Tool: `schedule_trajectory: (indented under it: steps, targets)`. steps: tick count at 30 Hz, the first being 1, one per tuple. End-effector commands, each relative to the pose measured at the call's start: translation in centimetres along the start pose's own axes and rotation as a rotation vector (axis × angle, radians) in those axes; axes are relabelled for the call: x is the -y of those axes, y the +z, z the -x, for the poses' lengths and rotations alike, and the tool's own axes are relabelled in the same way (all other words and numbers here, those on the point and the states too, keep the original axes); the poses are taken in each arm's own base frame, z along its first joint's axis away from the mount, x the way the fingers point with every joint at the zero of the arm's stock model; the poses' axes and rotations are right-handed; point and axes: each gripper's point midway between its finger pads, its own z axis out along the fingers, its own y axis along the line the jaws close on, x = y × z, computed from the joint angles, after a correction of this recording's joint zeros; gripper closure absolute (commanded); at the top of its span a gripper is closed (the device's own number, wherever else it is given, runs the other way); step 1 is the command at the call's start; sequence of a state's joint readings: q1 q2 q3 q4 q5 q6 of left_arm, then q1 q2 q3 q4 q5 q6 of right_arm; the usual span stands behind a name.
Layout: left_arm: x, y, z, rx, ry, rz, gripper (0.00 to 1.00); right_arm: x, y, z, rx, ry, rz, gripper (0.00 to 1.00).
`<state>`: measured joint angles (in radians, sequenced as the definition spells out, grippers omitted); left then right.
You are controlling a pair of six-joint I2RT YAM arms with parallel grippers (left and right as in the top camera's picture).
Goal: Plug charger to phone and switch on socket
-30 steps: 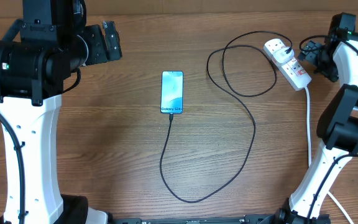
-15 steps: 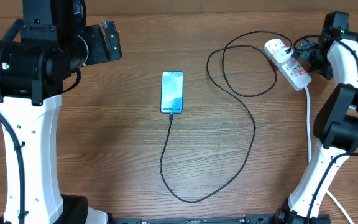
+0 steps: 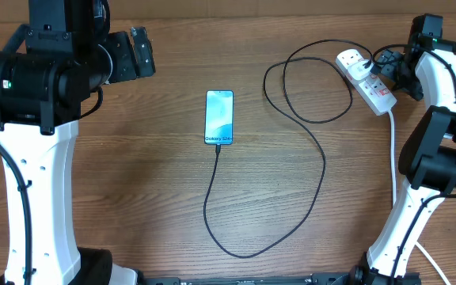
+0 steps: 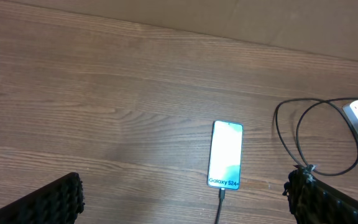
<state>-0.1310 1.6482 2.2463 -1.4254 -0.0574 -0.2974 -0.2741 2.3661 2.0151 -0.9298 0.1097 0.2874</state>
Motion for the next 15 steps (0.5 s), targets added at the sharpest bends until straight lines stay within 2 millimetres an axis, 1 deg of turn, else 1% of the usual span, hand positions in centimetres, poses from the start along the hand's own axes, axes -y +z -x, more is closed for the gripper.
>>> schedule_trajectory:
  steps: [1,15]
  targets:
    - [-0.06,0.27,-0.06,-0.004,-0.013,0.012,0.0,0.08,0.96,-0.54,-0.016,-0.011,-0.018,0.0]
    - [-0.06,0.27,-0.05,-0.004,-0.013,0.011,0.0,0.22,0.95,-0.76,-0.025,-0.015,-0.022,0.0]
